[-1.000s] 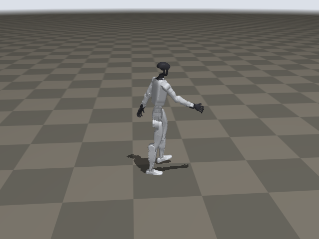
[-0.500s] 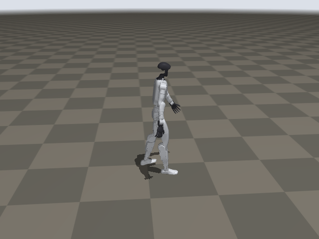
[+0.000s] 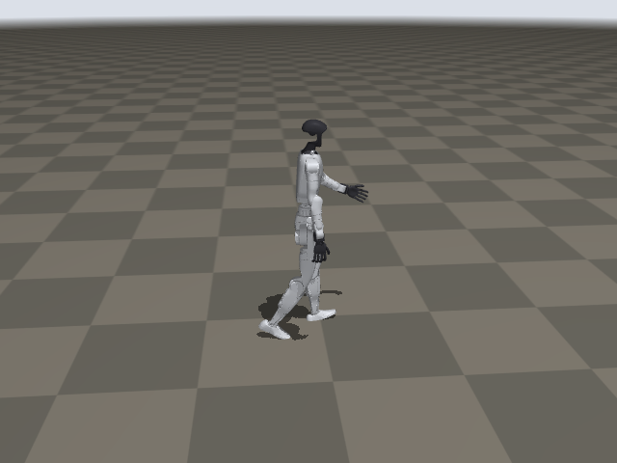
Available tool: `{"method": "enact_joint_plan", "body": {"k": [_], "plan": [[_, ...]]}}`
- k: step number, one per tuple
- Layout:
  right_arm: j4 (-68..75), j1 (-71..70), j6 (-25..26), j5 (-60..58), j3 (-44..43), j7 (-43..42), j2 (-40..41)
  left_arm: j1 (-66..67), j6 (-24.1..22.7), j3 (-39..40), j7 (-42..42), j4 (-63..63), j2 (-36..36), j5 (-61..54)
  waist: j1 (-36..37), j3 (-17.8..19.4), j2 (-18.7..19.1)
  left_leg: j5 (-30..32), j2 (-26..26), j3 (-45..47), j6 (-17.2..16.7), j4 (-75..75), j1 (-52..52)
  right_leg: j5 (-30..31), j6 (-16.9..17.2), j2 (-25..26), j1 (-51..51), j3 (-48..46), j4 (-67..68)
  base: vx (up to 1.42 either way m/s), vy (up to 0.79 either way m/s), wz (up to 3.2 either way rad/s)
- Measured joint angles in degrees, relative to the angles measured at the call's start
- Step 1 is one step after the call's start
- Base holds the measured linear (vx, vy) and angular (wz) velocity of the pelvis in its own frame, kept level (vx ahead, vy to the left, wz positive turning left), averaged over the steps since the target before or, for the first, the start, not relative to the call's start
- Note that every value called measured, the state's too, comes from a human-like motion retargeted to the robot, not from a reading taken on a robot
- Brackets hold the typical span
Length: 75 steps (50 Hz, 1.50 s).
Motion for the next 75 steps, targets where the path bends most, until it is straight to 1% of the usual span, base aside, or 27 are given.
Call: {"method": "enact_joint_plan", "body": {"k": [3, 5, 7, 13, 15, 17, 22, 23, 25, 28, 30, 33, 35, 40, 42, 45, 47, 51, 53, 55, 58, 60, 62, 65, 69, 72, 75], "plan": [[-1.22, -9.10, -0.64, 0.56, -0.72, -4.17, -0.99, 7.35, 2.16, 0.20, 0.34, 6.46, -3.94, 2.15, 2.62, 1.34, -0.99, 2.17, -0.72, 3.10, -1.22, -0.48, -1.27, -1.90, 0.63, -1.30, 6.35, 1.69, -12.17, -0.52, -0.18, -0.65], [-2.27, -15.77, -0.63, 0.51, -0.59, -6.94, -1.58, 11.62, 3.47, 0.98, 0.46, 12.51, -6.83, 4.27, 4.25, 2.56, -1.52, 3.57, -0.88, 5.06, -1.83, -0.90, -2.23, -4.70, 0.94, -2.05, 8.46, 2.69, -18.68, -0.57, -0.21, -0.69], [-3.62, -22.17, -0.85, 0.43, -0.09, -9.02, -2.26, 15.62, 4.49, 2.32, 0.86, 19.39, -9.80, 7.73, 5.77, 3.93, -1.52, 4.38, -0.42, 6.46, -2.08, -1.24, -2.97, -5.79, 1.06, -2.20, 9.05, 3.73, -22.66, -0.58, -0.21, -0.68], [-8.99, -36.88, -2.36, 1.45, 2.20, -12.80, -4.73, 27.56, 6.21, 6.82, 1.66, 36.06, -16.70, 18.78, 8.16, 8.39, -0.89, 3.19, 0.89, 6.63, -1.10, -1.20, -3.85, -2.30, 1.28, -1.79, 8.50, 6.30, -28.09, -0.55, -0.19, -0.43], [-11.23, -39.47, -2.74, 2.78, 2.95, -13.24, -5.57, 31.44, 6.87, 7.31, 0.89, 38.61, -17.83, 20.53, 8.26, 9.44, -1.27, 2.54, 0.61, 6.31, 0.03, -0.74, -3.70, -1.01, 1.68, -1.95, 7.53, 6.53, -28.67, -0.51, -0.16, -0.06], [-13.79, -40.53, -2.85, 4.83, 3.54, -13.27, -6.49, 34.44, 7.87, 6.94, -0.71, 39.57, -18.28, 20.87, 8.01, 10.20, -2.30, 1.62, -0.35, 6.11, 2.16, 0.66, -3.41, 0.25, 2.55, -2.68, 6.08, 6.12, -28.98, -0.50, -0.14, 0.15], [-19.93, -35.85, -2.96, 9.13, 4.63, -12.30, -8.25, 38.04, 9.88, 4.93, -2.79, 38.66, -17.42, 18.84, 6.46, 9.53, -7.10, -3.11, -4.67, 4.78, 10.08, 9.52, -3.09, 3.70, 5.48, -6.68, 0.70, 3.85, -29.44, -0.47, -0.11, 0.49], [-20.85, -34.44, -2.29, 11.30, 5.48, -11.78, -8.62, 37.29, 10.14, 4.60, -1.42, 38.16, -16.78, 16.77, 6.05, 9.18, -8.64, -4.17, -5.76, 4.53, 11.15, 11.62, -3.31, 4.64, 6.86, -7.72, -0.76, 3.01, -30.06, -0.45, -0.12, 0.78], [-22.05, -30.06, -1.79, 12.81, 6.01, -11.24, -8.80, 35.36, 10.25, 4.25, 0.90, 37.73, -15.99, 15.15, 4.51, 8.22, -10.61, -7.28, -7.14, 2.75, 13.47, 17.91, -3.49, 5.96, 7.32, -9.23, -2.81, 1.35, -30.48, -0.42, -0.11, 0.93], [-21.63, -21.43, -1.02, 12.09, 6.16, -11.51, -7.91, 29.99, 9.43, 5.03, 5.50, 37.84, -15.13, 14.48, 1.20, 6.47, -11.88, -11.85, -7.93, -0.46, 15.50, 27.41, -2.53, 7.37, 7.32, -10.76, -4.79, -1.77, -30.72, -0.38, -0.01, 1.11], [-19.64, -15.37, -0.15, 10.50, 6.24, -12.25, -6.70, 25.27, 8.66, 6.21, 8.82, 37.86, -14.61, 14.25, -1.26, 5.47, -11.94, -13.48, -7.73, -2.48, 15.75, 31.20, -0.34, 8.05, 7.32, -11.27, -5.64, -4.15, -30.64, -0.37, 0.06, 1.17], [-14.13, -7.06, 1.69, 6.31, 6.38, -12.74, -3.87, 15.72, 7.42, 8.05, 13.04, 37.71, -13.69, 13.10, -5.15, 4.69, -11.29, -13.42, -6.33, -5.92, 13.67, 29.92, 4.79, 9.01, 7.32, -10.89, -6.80, -8.09, -30.32, -0.39, 0.09, 1.14], [-9.59, -2.41, 2.75, 2.73, 6.70, -11.47, -1.65, 8.35, 6.29, 8.92, 14.44, 37.34, -12.85, 12.01, -7.43, 4.64, -10.65, -12.96, -5.16, -8.35, 10.50, 24.79, 8.54, 9.91, 7.32, -9.91, -7.90, -10.44, -30.10, -0.43, 0.08, 0.96], [-2.49, 8.12, 2.21, -4.79, 9.86, -3.69, 3.26, -10.03, 2.88, 6.27, 11.23, 34.97, -9.80, 12.61, -12.39, 5.47, -9.33, -12.18, -3.11, -13.23, 1.45, 8.10, 13.65, 11.14, 7.32, -7.27, -11.43, -14.64, -30.00, -0.48, 0.11, 0.74], [-2.91, 12.53, 1.38, -6.53, 12.04, -0.36, 4.35, -16.10, 1.85, 3.65, 9.07, 33.18, -8.24, 14.57, -14.03, 6.16, -9.14, -10.50, -3.05, -13.88, -0.67, 3.24, 14.24, 10.47, 7.32, -7.06, -12.26, -15.72, -30.18, -0.48, 0.19, 0.57], [-5.84, 18.82, 0.15, -6.99, 15.54, 4.00, 4.69, -23.34, 0.85, -1.18, 6.57, 29.22, -5.72, 17.03, -16.14, 7.21, -9.09, -7.20, -4.21, -14.69, -1.01, -1.39, 14.21, 9.86, 7.32, -8.21, -12.50, -17.40, -29.89, -0.46, 0.29, 0.50], [-7.99, 21.89, -0.52, -5.64, 17.44, 6.42, 4.11, -26.79, 0.49, -4.05, 5.51, 25.81, -4.01, 17.16, -17.19, 7.53, -8.78, -5.82, -5.22, -15.43, 0.59, -1.63, 12.66, 9.71, 6.10, -9.32, -12.35, -17.92, -28.33, -0.46, 0.31, 0.30], [-9.29, 25.52, -1.20, -2.68, 19.32, 10.18, 3.62, -30.30, -0.07, -6.82, 3.52, 18.95, -1.16, 14.50, -16.00, 5.82, -6.23, -3.22, -2.68, -14.36, 2.58, -1.67, 7.82, 6.58, -1.32, -6.18, -15.16, -16.59, -18.08, -0.46, 0.11, -0.33], [-7.97, 26.21, -1.23, -3.00, 18.88, 11.23, 4.06, -30.22, -0.67, -6.50, 2.59, 15.91, -0.90, 12.89, -14.12, 4.36, -4.90, -2.45, -0.93, -13.16, 2.99, -1.61, 5.74, 3.74, -3.70, -4.39, -16.97, -15.75, -9.58, -0.39, 0.06, -0.72], [-5.67, 25.89, -1.13, -4.90, 17.59, 11.71, 4.83, -28.92, -1.48, -5.19, 1.43, 13.23, -1.47, 11.78, -11.89, 3.04, -4.03, -1.92, 0.41, -11.78, 2.90, -1.49, 4.32, 1.05, -4.84, -2.99, -17.61, -14.72, -1.48, -0.35, 0.03, -0.77], [-2.02, 23.12, -0.78, -8.93, 15.05, 11.27, 5.73, -24.48, -2.47, -2.34, -1.14, 10.03, -3.14, 10.98, -8.47, 1.38, -3.52, -1.10, 1.36, -9.55, 2.18, -1.32, 2.98, -1.64, -4.93, -1.42, -15.40, -12.09, 6.00, -0.33, 0.00, -0.76], [-0.29, 19.94, -0.34, -11.26, 13.40, 9.72, 5.88, -20.39, -2.89, -0.44, -2.25, 8.67, -4.25, 10.91, -6.28, 0.52, -3.48, -0.44, 1.50, -7.94, 1.60, -1.25, 2.24, -2.08, -4.27, -0.62, -12.49, -9.52, 7.81, -0.34, -0.03, -0.76], [0.49, 15.41, 0.31, -12.62, 11.98, 6.39, 5.53, -15.67, -3.03, 1.17, -1.45, 8.40, -5.13, 10.91, -4.31, 0.03, -3.58, 0.44, 1.28, -6.25, 1.15, -1.20, 1.37, -1.12, -3.29, -0.14, -8.67, -6.10, 6.13, -0.37, -0.06, -0.74], [0.06, 7.26, 1.34, -13.24, 10.25, -0.93, 4.32, -8.02, -2.83, 2.68, 2.24, 10.19, -6.14, 10.69, -1.94, -0.07, -3.89, 2.03, 0.54, -3.57, 0.36, -0.97, -0.22, -1.26, -1.79, -0.20, -2.19, 0.03, -2.40, -0.41, -0.10, -0.64], [-1.90, -6.90, 1.69, -10.44, 9.21, -10.38, 2.08, 1.34, -1.15, 2.44, 6.74, 17.09, -7.59, 10.33, 0.66, 2.15, -4.28, 4.21, -0.80, -0.33, -0.71, -1.19, -2.16, -6.32, 1.21, -2.33, 3.70, 5.25, -17.47, -0.48, -0.15, -0.57], [-4.33, -17.04, 0.65, -6.82, 8.99, -13.21, 0.23, 8.29, 1.60, 1.05, 5.08, 24.41, -9.34, 14.25, 2.82, 4.23, -3.81, 4.22, -1.08, -0.35, -0.74, -1.44, -3.59, -6.06, 3.13, -3.22, 4.84, 6.28, -24.02, -0.52, -0.17, -0.56], [-7.75, -25.48, -0.67, -3.73, 9.00, -13.10, -1.80, 15.01, 4.02, 0.33, 0.99, 31.97, -11.64, 22.51, 4.63, 6.18, -3.07, 2.32, -1.42, -3.14, -0.12, -1.46, -5.07, -3.35, 3.70, -3.46, 4.88, 7.07, -28.15, -0.51, -0.17, -0.34]]}}
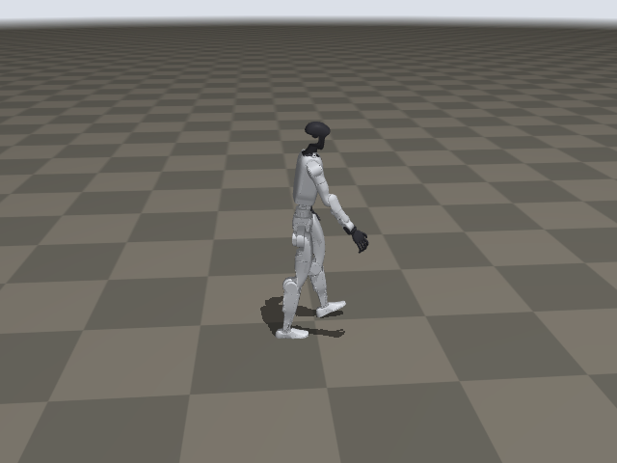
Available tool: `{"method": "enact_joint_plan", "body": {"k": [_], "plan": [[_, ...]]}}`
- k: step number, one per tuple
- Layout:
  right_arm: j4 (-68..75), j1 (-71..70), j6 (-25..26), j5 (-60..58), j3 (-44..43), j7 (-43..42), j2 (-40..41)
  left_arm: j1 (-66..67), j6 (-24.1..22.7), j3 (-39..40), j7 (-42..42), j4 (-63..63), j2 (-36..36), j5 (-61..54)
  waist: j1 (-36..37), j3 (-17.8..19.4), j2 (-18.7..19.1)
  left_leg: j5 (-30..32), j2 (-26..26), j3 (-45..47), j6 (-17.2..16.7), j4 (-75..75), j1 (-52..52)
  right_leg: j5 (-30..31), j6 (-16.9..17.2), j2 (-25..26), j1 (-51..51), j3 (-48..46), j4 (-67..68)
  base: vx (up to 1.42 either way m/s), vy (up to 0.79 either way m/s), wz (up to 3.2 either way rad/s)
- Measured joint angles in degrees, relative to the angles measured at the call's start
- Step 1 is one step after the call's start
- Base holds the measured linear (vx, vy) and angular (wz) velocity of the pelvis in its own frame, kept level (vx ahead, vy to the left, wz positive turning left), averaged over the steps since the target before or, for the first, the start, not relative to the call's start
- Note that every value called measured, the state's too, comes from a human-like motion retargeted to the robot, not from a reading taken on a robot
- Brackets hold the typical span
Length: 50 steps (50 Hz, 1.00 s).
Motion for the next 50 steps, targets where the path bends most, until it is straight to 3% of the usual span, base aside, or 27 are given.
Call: {"method": "enact_joint_plan", "body": {"k": [5, 11, 15, 20, 23, 27, 30, 32, 35, 38, 44, 50], "plan": [[-8.20, -9.16, -1.53, 4.61, 0.34, -0.27, -4.01, 8.73, 1.15, 0.05, -3.19, 7.20, -1.84, 9.45, 1.96, 2.14, -0.57, -2.11, -2.36, -2.63, 2.58, 0.15, -1.10, 4.01, 2.29, -0.70, -2.76, -1.31, -3.04, -0.49, -0.16, 0.18], [-18.36, -10.30, -3.55, 11.72, -1.72, -4.12, -9.74, 12.41, 0.90, -0.80, -0.99, 3.86, 0.73, 3.64, 3.39, 2.76, -4.15, -5.63, -6.32, -3.34, 8.93, 6.84, -0.24, 7.18, 3.62, -2.72, -9.14, -8.12, -3.24, -0.43, -0.16, 1.03], [-21.26, -3.87, -3.82, 14.02, -4.48, -4.75, -12.05, 10.02, 1.23, 0.95, -1.17, 0.33, 3.72, -1.51, 3.88, 2.12, -6.37, -10.21, -7.34, -4.07, 10.58, 12.32, 2.40, 8.22, 3.62, -4.30, -12.17, -15.35, -3.24, -0.32, -0.12, 1.77], [-17.52, 8.47, -1.14, 10.02, -5.92, -0.43, -11.45, 1.64, 1.31, 1.88, -1.99, -5.00, 8.11, -2.50, 1.76, 0.08, -7.97, -14.66, -3.04, 2.31, 8.01, 12.97, 7.32, 7.73, 3.62, -5.85, -14.25, -29.84, -3.24, -0.26, -0.03, 2.67], [-12.53, 14.72, 0.08, 4.38, -4.39, 6.62, -9.65, -4.36, -0.62, -1.42, -1.94, -11.35, 10.50, -1.51, -2.05, -1.83, -8.68, -14.85, 1.68, 15.45, 5.97, 11.77, 8.40, 7.32, 3.62, -7.48, -15.78, -40.73, -3.24, -0.28, 0.05, 3.53], [-6.08, 20.93, -1.29, -5.22, -2.26, 18.06, -6.64, -10.56, -6.08, -7.99, -3.55, -23.21, 13.12, 0.98, -7.97, -4.78, -8.05, -10.53, 5.98, 33.74, 3.15, 9.46, 7.83, 7.62, 3.62, -9.64, -17.28, -53.50, -2.84, -0.21, 0.17, 3.59], [-2.66, 24.52, -2.95, -11.79, -1.79, 23.87, -4.74, -12.92, -10.46, -11.76, -7.92, -32.14, 14.13, 2.57, -10.54, -5.93, -5.79, -6.33, 6.60, 36.76, -0.07, 6.53, 7.63, 7.38, 3.62, -11.62, -15.79, -60.94, -0.31, 0.05, 0.41, 2.80], [-1.17, 26.27, -3.12, -14.88, -2.15, 25.20, -3.99, -13.63, -12.10, -13.31, -11.67, -36.73, 14.21, 2.47, -11.59, -5.69, -3.82, -4.63, 5.82, 33.03, -2.36, 4.13, 8.59, 6.80, 3.62, -13.03, -12.69, -63.37, 1.49, 0.24, 0.53, 2.37], [0.11, 27.65, -2.00, -16.99, -3.33, 23.83, -3.27, -14.48, -12.85, -14.36, -15.14, -40.81, 13.83, 2.16, -13.02, -4.50, -1.30, -3.35, 4.27, 24.63, -4.00, 0.61, 10.45, 5.15, 2.76, -13.49, -9.98, -56.51, 3.51, 0.20, 0.43, 2.14], [0.38, 27.73, -0.13, -15.10, -4.84, 19.01, -2.47, -15.28, -12.41, -14.04, -14.13, -40.86, 12.83, 3.70, -14.21, -3.52, -0.12, -4.30, 3.23, 16.96, -3.04, -0.09, 11.49, 4.19, 1.33, -11.79, -10.60, -39.56, 4.92, 0.14, 0.28, 1.98], [-0.45, 25.96, 1.27, -4.98, -5.56, 8.60, -0.32, -16.76, -8.29, -11.58, -2.28, -34.34, 9.85, 4.33, -15.15, -2.95, 0.68, -6.18, 1.91, 2.70, 1.60, 1.70, 11.84, 3.06, -2.33, -7.44, -11.70, -19.12, 10.94, 0.17, 0.17, 2.02], [-0.92, 22.85, 1.14, 1.88, -1.56, 2.81, 1.49, -16.87, -4.34, -8.49, 9.00, -27.38, 6.27, -7.39, -13.45, -2.27, 0.16, -6.10, 0.49, -13.20, 4.58, 5.26, 10.14, 0.89, -4.58, -1.18, -13.09, -5.33, 18.07, 0.16, 0.01, 2.22]]}}
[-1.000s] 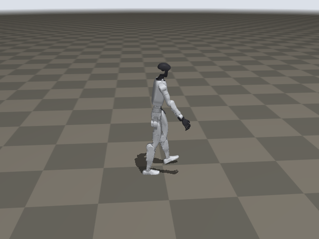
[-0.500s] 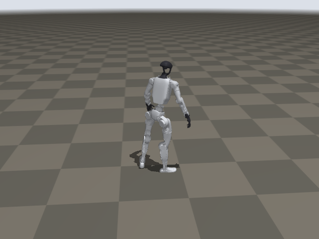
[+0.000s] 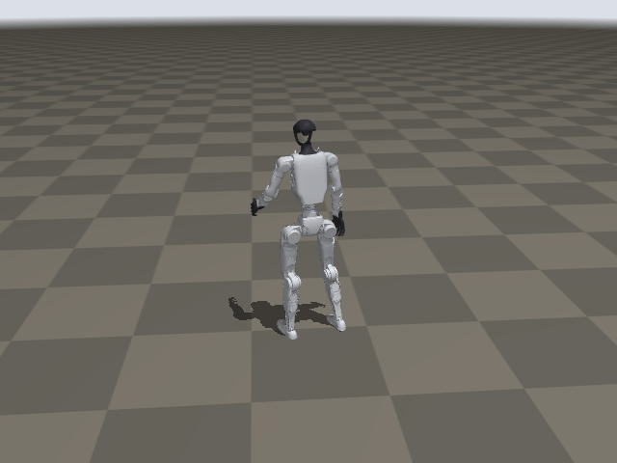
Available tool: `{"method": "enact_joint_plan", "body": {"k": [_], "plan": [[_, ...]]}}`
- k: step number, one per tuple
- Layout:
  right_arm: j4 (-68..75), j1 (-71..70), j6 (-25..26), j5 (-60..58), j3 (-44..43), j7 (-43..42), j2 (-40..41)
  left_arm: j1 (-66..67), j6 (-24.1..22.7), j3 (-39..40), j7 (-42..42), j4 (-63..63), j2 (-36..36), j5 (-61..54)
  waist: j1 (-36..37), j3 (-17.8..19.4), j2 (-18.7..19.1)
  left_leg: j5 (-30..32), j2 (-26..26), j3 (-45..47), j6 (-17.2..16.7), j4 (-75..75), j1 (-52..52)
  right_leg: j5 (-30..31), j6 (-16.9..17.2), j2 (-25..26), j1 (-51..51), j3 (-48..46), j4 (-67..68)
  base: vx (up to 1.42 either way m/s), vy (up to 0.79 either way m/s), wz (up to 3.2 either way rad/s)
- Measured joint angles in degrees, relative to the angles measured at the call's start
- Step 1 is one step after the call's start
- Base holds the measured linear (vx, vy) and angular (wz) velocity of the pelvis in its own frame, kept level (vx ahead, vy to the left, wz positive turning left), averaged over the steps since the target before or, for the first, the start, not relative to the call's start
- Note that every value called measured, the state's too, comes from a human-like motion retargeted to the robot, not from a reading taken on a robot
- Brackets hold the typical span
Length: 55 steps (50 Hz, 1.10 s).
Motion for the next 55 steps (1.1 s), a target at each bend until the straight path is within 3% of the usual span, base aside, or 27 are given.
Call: {"method": "enact_joint_plan", "body": {"k": [5, 10, 17, 20, 24, 28, 33, 37, 40, 45, 52, 55], "plan": [[-0.37, -2.23, 0.52, -2.70, 4.47, -0.08, 0.24, 3.79, 0.38, 2.95, 1.66, 3.73, -1.89, -7.78, 2.61, 0.43, -0.40, 1.41, -2.07, -12.29, 0.20, 0.64, -0.74, 1.33, -0.49, 4.06, 0.61, 10.24, 1.40, 0.11, -0.12, 2.25], [1.47, -5.61, 1.55, -8.82, 7.03, 3.37, 1.12, 9.31, 0.49, 6.14, 0.02, 9.23, -2.98, -11.39, 5.27, 0.39, -0.46, 3.49, -4.16, -23.04, -1.19, -0.89, -1.28, 4.54, 0.84, 4.87, 3.22, 17.59, -1.62, 0.03, -0.21, 2.19], [4.84, -17.76, 0.70, -15.90, 6.62, 5.43, 1.88, 14.08, 0.66, 14.11, -1.03, 23.16, -3.76, -7.45, 11.45, 1.65, 0.34, 7.15, -5.32, -32.98, -4.12, -5.25, -3.45, 0.52, 0.97, 2.36, 6.35, 6.98, -6.77, -0.13, -0.27, 1.57], [3.85, -23.46, -0.01, -15.28, 4.89, 3.24, 0.58, 16.72, 0.80, 17.83, 0.06, 29.16, -4.22, -3.51, 13.24, 2.41, 0.79, 8.04, -5.02, -27.48, -5.22, -5.47, -5.46, 0.95, 0.33, 1.36, 7.99, 2.29, -11.22, -0.24, -0.25, 1.34], [0.93, -29.76, -1.36, -7.44, 1.18, -1.07, -2.02, 21.75, 1.91, 19.42, 0.79, 34.27, -5.26, -1.85, 13.51, 3.01, 0.77, 7.90, -3.59, -4.32, -5.77, -4.65, -6.07, 3.19, 2.25, 0.13, 9.35, -4.12, -16.23, -0.28, -0.20, 1.48], [-1.80, -33.97, -3.26, 2.98, -3.79, -3.80, -4.70, 27.24, 4.39, 17.49, -2.68, 35.15, -6.52, -3.10, 12.75, 2.73, -0.54, 4.26, -4.10, 10.98, -1.57, -1.75, -4.28, 5.20, 4.53, -1.52, 8.35, -10.33, -18.12, -0.29, -0.14, 1.45], [-3.74, -35.21, -2.59, 10.70, -8.36, -2.69, -6.50, 33.64, 8.31, 15.53, -10.44, 31.90, -7.54, -3.03, 11.82, 1.09, -3.63, -1.57, -6.87, 9.18, 5.48, 5.23, -0.79, 7.13, 5.88, -4.23, 5.54, -15.46, -18.19, -0.27, -0.08, 1.07], [-4.55, -32.15, -2.18, 12.45, -9.29, -0.30, -6.57, 36.42, 10.16, 14.13, -15.12, 29.20, -8.12, -2.25, 10.24, -0.83, -5.82, -6.09, -8.08, 7.06, 7.20, 13.21, 2.71, 8.51, 5.98, -6.19, 3.49, -18.13, -17.65, -0.26, -0.03, 0.78], [-5.06, -28.07, -2.27, 11.64, -8.88, 0.85, -6.03, 35.58, 10.23, 13.04, -15.88, 28.48, -8.71, -1.12, 8.22, -1.99, -6.56, -7.63, -8.73, 4.40, 6.68, 18.48, 5.72, 9.71, 5.89, -7.04, 2.44, -19.93, -17.50, -0.30, 0.03, 0.64], [-5.26, -19.66, -3.24, 8.42, -7.22, 0.19, -4.50, 27.36, 7.33, 11.33, -11.43, 29.23, -9.94, -0.28, 4.07, -2.30, -5.45, -4.09, -9.71, -1.61, 3.59, 16.36, 13.14, 12.64, 6.09, -6.40, 0.80, -22.47, -17.91, -0.38, 0.10, 0.42], [-2.84, -8.64, -4.74, 4.65, -6.04, 0.90, -2.00, 5.03, 1.54, 10.34, -4.68, 31.13, -9.09, -1.13, -3.93, 1.40, -2.81, -7.89, -8.01, -3.44, 1.27, 3.75, 18.67, 20.58, 8.20, -3.97, -2.54, -25.22, -20.16, -0.55, 0.13, 0.26], [-0.56, -4.39, -4.55, 3.73, -5.88, 3.16, -0.68, -4.40, -0.13, 9.32, -3.49, 30.67, -6.24, -0.48, -6.60, 3.75, -2.67, -10.08, -6.10, -1.91, -0.21, 1.72, 17.94, 24.12, 8.20, -0.98, -4.47, -19.86, -21.30, -0.63, -0.12, -0.20]]}}
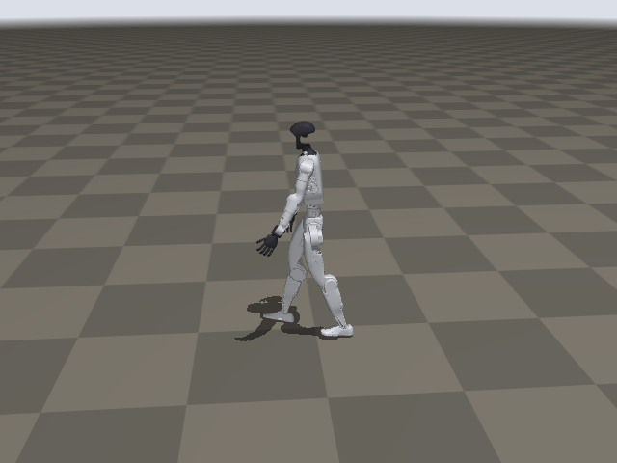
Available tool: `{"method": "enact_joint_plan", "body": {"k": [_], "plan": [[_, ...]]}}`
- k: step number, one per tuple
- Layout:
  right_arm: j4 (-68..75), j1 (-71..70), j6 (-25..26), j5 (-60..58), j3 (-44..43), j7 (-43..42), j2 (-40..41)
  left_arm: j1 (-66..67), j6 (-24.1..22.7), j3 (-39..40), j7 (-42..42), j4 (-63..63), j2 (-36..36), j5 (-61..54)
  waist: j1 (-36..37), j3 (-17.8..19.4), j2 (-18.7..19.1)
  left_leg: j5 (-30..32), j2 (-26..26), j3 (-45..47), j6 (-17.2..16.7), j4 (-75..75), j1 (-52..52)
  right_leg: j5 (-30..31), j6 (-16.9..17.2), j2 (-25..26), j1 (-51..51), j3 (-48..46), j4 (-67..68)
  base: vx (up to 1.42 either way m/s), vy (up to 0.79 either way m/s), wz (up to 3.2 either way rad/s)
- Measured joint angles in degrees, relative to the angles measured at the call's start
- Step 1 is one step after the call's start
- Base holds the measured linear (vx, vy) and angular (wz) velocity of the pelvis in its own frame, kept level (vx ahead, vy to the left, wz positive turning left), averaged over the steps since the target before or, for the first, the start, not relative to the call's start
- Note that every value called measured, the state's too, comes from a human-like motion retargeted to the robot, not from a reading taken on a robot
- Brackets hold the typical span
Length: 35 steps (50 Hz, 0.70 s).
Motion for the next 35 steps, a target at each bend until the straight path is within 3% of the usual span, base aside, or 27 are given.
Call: {"method": "enact_joint_plan", "body": {"k": [2, 3, 7, 10, 12, 15, 19, 23, 27, 30, 35], "plan": [[2.70, 0.28, 5.98, -1.51, 1.21, 0.13, 0.62, -8.23, 2.40, -0.31, 2.94, 0.12, 2.43, 0.02, -1.17, 2.68, -0.25, -0.26, 1.87, 1.80, -2.61, -0.92, -1.01, -0.20, 0.00, 2.83, -1.00, 6.20, 0.00, -0.62, -0.25, -0.23], [3.72, 1.46, 6.61, -2.00, 1.38, 0.93, 0.88, -10.79, 2.23, -1.15, 2.85, -0.67, 3.59, -0.21, -1.90, 3.58, -0.20, -0.13, 2.32, 2.10, -2.94, -1.10, -1.26, -1.08, 0.00, 3.36, -0.46, 8.90, 0.00, -0.56, -0.02, -0.17], [7.88, 7.92, 7.72, -2.32, 3.36, 4.88, 1.18, -16.79, 1.47, -5.17, 1.98, -5.50, 7.31, -3.40, -2.79, 4.01, 0.11, 1.97, -0.30, 3.43, 0.07, -1.73, -3.97, -4.84, -0.47, -1.15, 1.88, 8.38, 2.72, -0.54, 0.37, -0.35], [9.97, 12.28, 7.63, -1.21, 4.93, 9.22, 0.94, -18.69, 1.41, -7.40, 0.02, -10.17, 9.34, -6.64, -0.81, 2.44, 1.95, 4.42, 0.74, 6.05, 1.58, -2.10, -7.53, -8.86, -6.35, -2.51, 1.84, 2.55, 10.62, -0.51, 0.17, -0.82], [10.76, 14.97, 7.43, -0.84, 4.89, 12.49, 1.02, -18.69, 1.72, -8.43, -1.75, -13.30, 10.07, -8.49, 1.74, 0.52, 3.30, 5.83, 2.93, 8.08, 1.71, -2.30, -9.93, -13.18, -9.30, -1.53, 0.19, 3.42, 19.85, -0.45, -0.04, -0.94], [11.10, 17.77, 7.47, -1.29, 3.79, 15.25, 1.55, -17.14, 1.79, -8.88, -3.54, -17.30, 10.04, -10.46, 5.45, -2.46, 4.11, 7.49, 5.44, 10.19, 1.66, -2.46, -12.88, -19.15, -10.57, 0.32, -1.09, 8.23, 32.76, -0.40, -0.10, -0.71], [10.25, 16.40, 7.63, -2.09, 2.17, 12.53, 2.17, -11.76, 1.51, -7.50, -4.54, -20.96, 8.52, -12.51, 10.04, -5.31, 4.04, 9.60, 7.23, 12.40, 1.36, -2.82, -15.83, -23.19, -10.66, 1.21, 2.92, 12.41, 39.22, -0.40, -0.16, -0.55], [8.33, 9.27, 7.45, -2.50, 1.19, 4.58, 2.51, -3.39, 0.47, -5.63, -3.37, -21.78, 6.39, -13.32, 14.42, -6.64, 3.11, 12.61, 7.41, 15.00, 0.56, -3.96, -18.40, -22.35, -9.37, 0.82, 10.57, 16.68, 32.69, -0.45, -0.23, -0.51], [4.70, -1.03, 6.09, -2.66, 2.16, -2.67, 2.29, 6.74, -1.59, -4.40, 0.24, -17.76, 4.11, -13.01, 17.85, -6.94, 1.23, 16.19, 6.48, 17.55, -1.09, -5.26, -21.75, -26.33, -6.17, -0.64, 16.66, 19.91, 17.26, -0.51, -0.28, -0.42], [1.08, -9.25, 4.08, -2.79, 4.11, -5.64, 1.72, 14.65, -3.09, -2.80, 3.54, -11.10, 2.01, -10.23, 19.81, -6.51, 0.25, 17.89, 6.23, 19.10, -2.13, -6.22, -23.97, -27.88, -3.49, -1.21, 17.66, 20.44, 9.25, -0.52, -0.28, -0.40], [-7.72, -20.03, 1.10, -3.67, 8.18, -6.33, -0.97, 26.28, -2.26, 4.72, 5.93, 3.98, -2.17, -2.48, 20.53, -5.54, 0.29, 17.34, 6.38, 21.48, -2.82, -6.91, -25.60, -24.18, -2.79, -0.72, 16.70, 20.68, 3.16, -0.49, -0.24, -0.19]]}}
